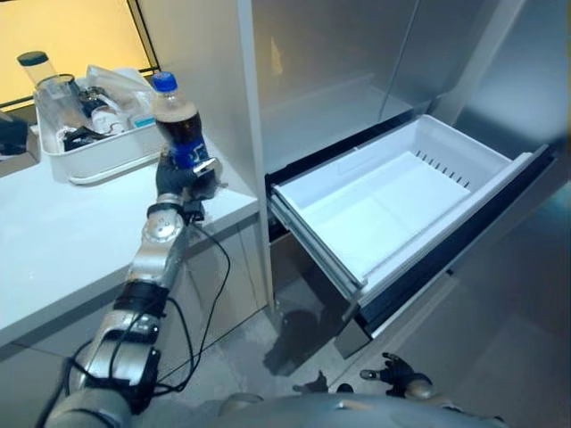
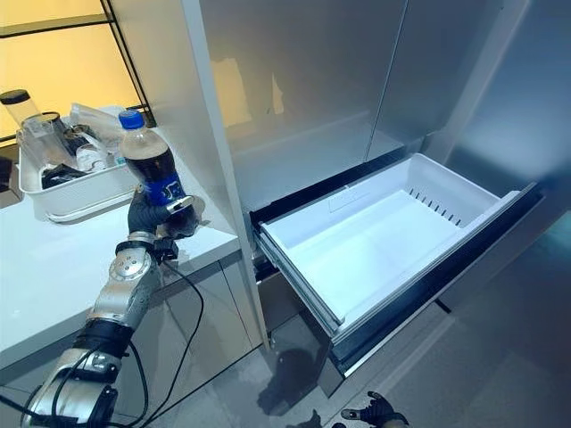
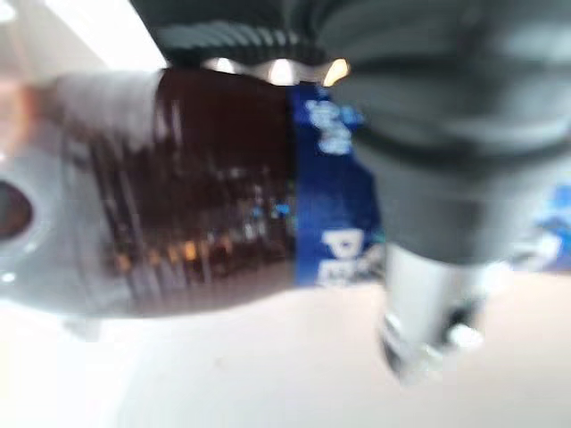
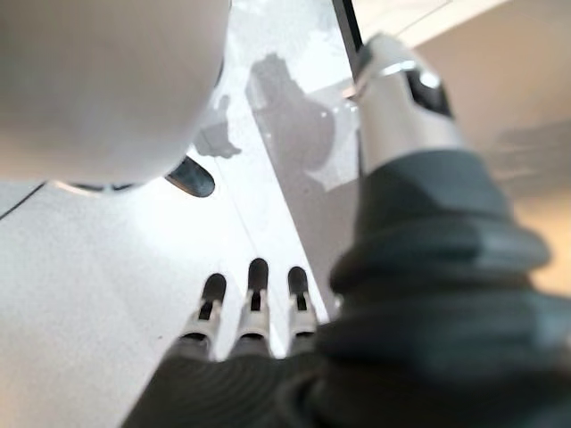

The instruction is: Take the drinks into the refrigerator

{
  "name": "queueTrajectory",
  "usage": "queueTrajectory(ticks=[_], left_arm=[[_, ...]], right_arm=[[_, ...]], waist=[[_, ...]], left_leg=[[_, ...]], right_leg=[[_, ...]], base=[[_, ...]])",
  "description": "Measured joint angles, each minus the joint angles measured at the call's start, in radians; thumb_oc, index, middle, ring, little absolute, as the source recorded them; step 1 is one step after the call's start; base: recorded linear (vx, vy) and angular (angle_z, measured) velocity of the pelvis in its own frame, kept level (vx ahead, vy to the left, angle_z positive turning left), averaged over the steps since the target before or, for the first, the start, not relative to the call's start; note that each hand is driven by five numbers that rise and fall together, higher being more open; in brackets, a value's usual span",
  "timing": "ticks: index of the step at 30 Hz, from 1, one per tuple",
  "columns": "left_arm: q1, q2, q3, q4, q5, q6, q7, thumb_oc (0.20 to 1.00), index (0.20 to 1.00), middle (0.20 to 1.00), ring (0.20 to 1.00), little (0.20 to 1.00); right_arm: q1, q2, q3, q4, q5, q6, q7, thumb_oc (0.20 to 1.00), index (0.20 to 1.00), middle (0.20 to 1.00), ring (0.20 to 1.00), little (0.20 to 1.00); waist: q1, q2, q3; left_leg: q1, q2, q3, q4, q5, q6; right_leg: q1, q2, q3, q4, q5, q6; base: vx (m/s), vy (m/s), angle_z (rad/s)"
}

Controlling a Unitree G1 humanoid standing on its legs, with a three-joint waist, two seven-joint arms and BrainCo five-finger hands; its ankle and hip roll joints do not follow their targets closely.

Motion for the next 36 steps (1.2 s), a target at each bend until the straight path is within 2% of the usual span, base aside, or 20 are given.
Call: queueTrajectory(ticks=[5, 9, 19, 24, 29, 36], left_arm=[[0.000, -0.013, -0.023, 0.002, 0.001, -0.001, 0.000, 0.200, 0.200, 0.200, 0.200, 0.200], [0.001, -0.046, -0.022, 0.002, -0.001, -0.002, 0.004, 0.200, 0.200, 0.200, 0.200, 0.200], [0.007, -0.048, -0.018, -0.008, 0.005, -0.001, 0.028, 0.200, 0.200, 0.200, 0.200, 0.200], [0.084, -0.050, -0.010, -0.122, 0.015, -0.003, 0.023, 0.200, 0.200, 0.200, 0.200, 0.200], [0.203, -0.052, 0.037, -0.263, 0.013, -0.006, -0.007, 0.200, 0.200, 0.200, 0.200, 0.200], [0.378, -0.052, 0.133, -0.457, -0.001, -0.032, -0.090, 0.200, 0.200, 0.200, 0.200, 0.200]], right_arm=[[-0.002, 0.000, 0.000, -0.001, 0.007, 0.000, -0.002, 1.000, 1.000, 1.000, 1.000, 1.000], [0.003, -0.003, -0.001, 0.001, 0.008, -0.001, -0.009, 1.000, 1.000, 1.000, 1.000, 1.000], [0.069, 0.013, 0.007, -0.124, 0.031, -0.025, -0.027, 1.000, 1.000, 1.000, 1.000, 1.000], [0.069, 0.029, -0.028, -0.108, 0.085, -0.026, -0.033, 1.000, 1.000, 1.000, 1.000, 1.000], [0.056, 0.040, -0.123, -0.053, 0.156, -0.029, -0.041, 1.000, 1.000, 1.000, 1.000, 1.000], [0.064, -0.015, -0.310, -0.008, 0.328, -0.047, -0.048, 1.000, 1.000, 1.000, 1.000, 1.000]], waist=[[-0.025, -0.001, -0.011], [-0.021, -0.004, -0.014], [-0.022, -0.016, -0.021], [-0.021, -0.017, -0.021], [-0.018, -0.014, -0.012], [-0.015, -0.011, 0.039]], left_leg=[[-0.001, 0.000, 0.006, 0.000, 0.000, 0.000], [-0.002, 0.000, 0.007, 0.000, 0.000, 0.000], [-0.009, 0.000, 0.012, 0.000, 0.000, 0.000], [-0.017, -0.001, 0.010, 0.000, 0.000, 0.000], [-0.017, 0.000, 0.009, 0.000, 0.000, 0.000], [-0.018, 0.000, 0.009, -0.001, -0.001, 0.001]], right_leg=[[-0.004, 0.001, 0.004, 0.000, 0.002, 0.000], [-0.006, 0.001, 0.010, 0.000, 0.002, 0.000], [-0.015, 0.001, 0.012, 0.000, 0.005, -0.002], [-0.023, 0.001, 0.012, 0.000, 0.006, -0.001], [-0.023, 0.001, 0.010, 0.000, 0.006, 0.000], [-0.018, 0.000, 0.011, 0.000, 0.003, 0.004]], base=[[0.00, -0.005, -0.03], [0.00, -0.004, -0.01], [-0.01, -0.002, -0.02], [0.00, 0.000, 0.00], [0.00, 0.000, 0.00], [0.00, 0.003, -0.01]])
